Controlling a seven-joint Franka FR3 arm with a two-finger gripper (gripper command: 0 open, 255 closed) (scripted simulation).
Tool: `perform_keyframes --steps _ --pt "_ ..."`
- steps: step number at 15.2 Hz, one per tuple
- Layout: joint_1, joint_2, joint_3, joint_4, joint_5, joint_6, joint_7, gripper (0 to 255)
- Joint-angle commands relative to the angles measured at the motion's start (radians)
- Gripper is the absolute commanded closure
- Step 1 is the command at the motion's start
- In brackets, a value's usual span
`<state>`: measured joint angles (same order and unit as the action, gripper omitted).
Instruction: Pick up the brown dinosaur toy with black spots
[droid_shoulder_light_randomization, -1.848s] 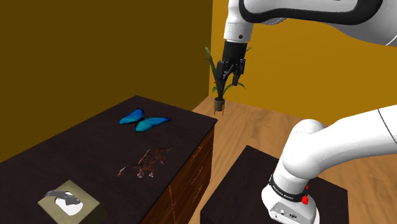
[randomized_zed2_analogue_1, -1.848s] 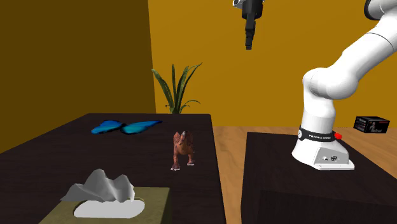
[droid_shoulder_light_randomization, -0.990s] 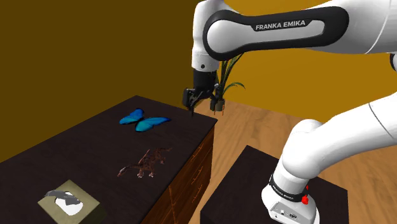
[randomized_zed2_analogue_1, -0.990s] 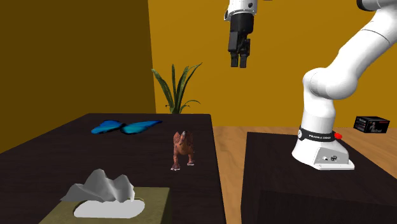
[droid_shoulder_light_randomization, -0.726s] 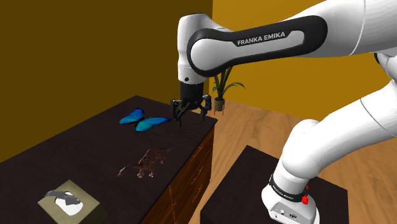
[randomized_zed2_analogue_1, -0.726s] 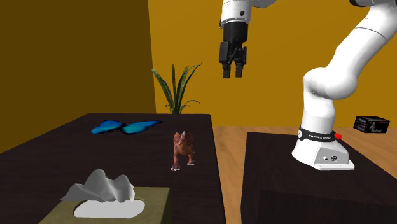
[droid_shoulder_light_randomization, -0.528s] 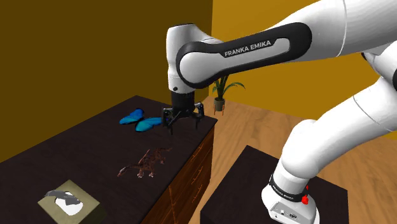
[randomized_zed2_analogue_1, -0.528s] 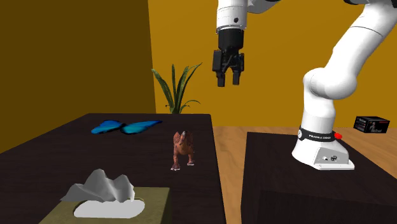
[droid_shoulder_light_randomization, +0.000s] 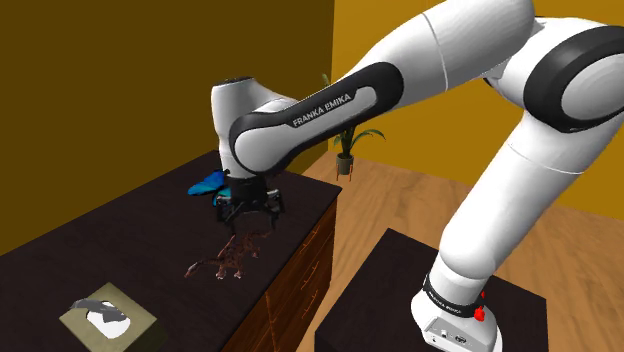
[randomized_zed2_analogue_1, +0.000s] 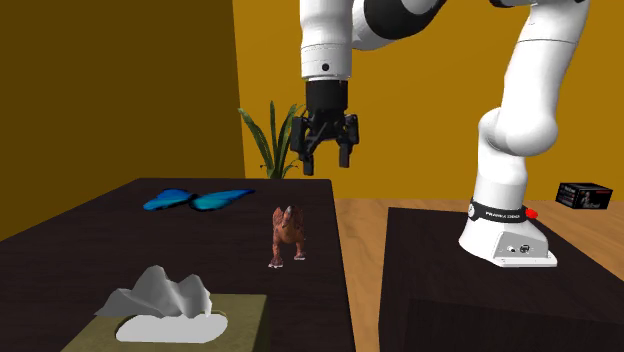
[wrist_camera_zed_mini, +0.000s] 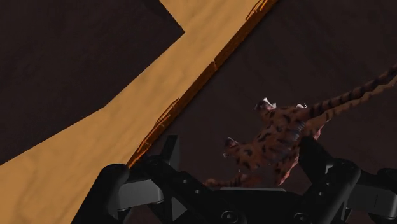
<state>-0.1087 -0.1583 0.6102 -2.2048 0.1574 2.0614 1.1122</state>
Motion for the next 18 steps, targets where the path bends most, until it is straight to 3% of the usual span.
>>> perform_keyframes --steps 1,7,16,17,18 --pt "-0.005 0.094 0.035 0.050 -0.055 0.028 0.108 0" --pt "0.048 0.371 0.044 0.218 -0.244 0.068 0.381 0" --pt "0.065 0.430 0.025 0.178 -0.289 0.156 0.408 0" --pt "0.064 0.427 0.026 0.178 -0.287 0.154 0.406 255" --pt "0.064 0.428 0.026 0.178 -0.287 0.154 0.406 255"
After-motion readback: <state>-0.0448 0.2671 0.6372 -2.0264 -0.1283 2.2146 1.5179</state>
